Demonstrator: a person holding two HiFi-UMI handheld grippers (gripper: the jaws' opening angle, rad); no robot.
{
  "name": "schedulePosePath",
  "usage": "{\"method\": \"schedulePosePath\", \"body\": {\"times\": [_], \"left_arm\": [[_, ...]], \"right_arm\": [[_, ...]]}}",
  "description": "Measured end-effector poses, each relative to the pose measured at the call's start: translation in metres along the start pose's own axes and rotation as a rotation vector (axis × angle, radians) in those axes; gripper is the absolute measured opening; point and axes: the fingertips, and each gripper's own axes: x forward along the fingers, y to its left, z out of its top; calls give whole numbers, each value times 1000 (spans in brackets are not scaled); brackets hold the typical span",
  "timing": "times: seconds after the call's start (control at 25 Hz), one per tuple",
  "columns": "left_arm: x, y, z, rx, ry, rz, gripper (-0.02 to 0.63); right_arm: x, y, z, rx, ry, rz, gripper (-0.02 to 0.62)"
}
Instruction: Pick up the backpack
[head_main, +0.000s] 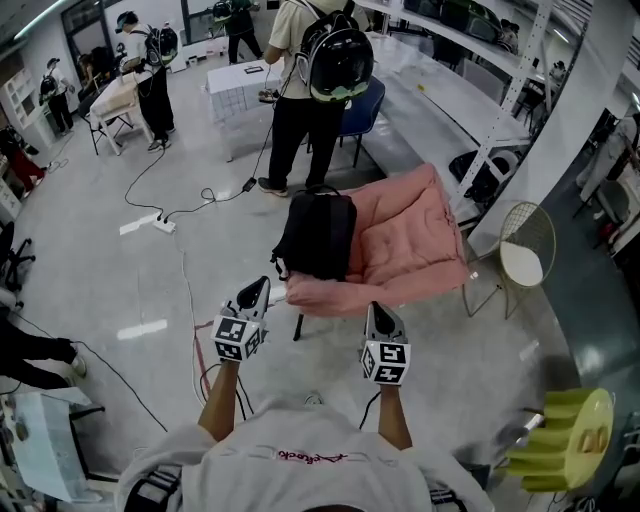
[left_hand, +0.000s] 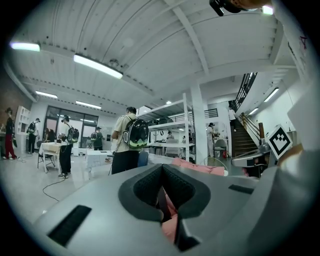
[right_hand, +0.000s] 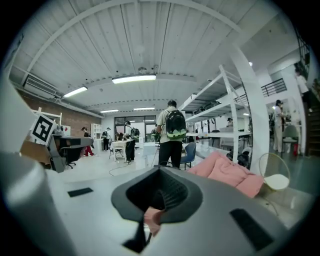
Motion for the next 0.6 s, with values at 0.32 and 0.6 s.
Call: {"method": "schedulePosePath", "body": {"times": [0.32,0.6], "left_arm": [[31,-9,-3,-16,5,-4,9],[39,-13,-12,-37,25,0,9]], "right_arm": [[21,-25,1,17,-5,5,18],[29,-31,-10,29,27,19,18]]}}
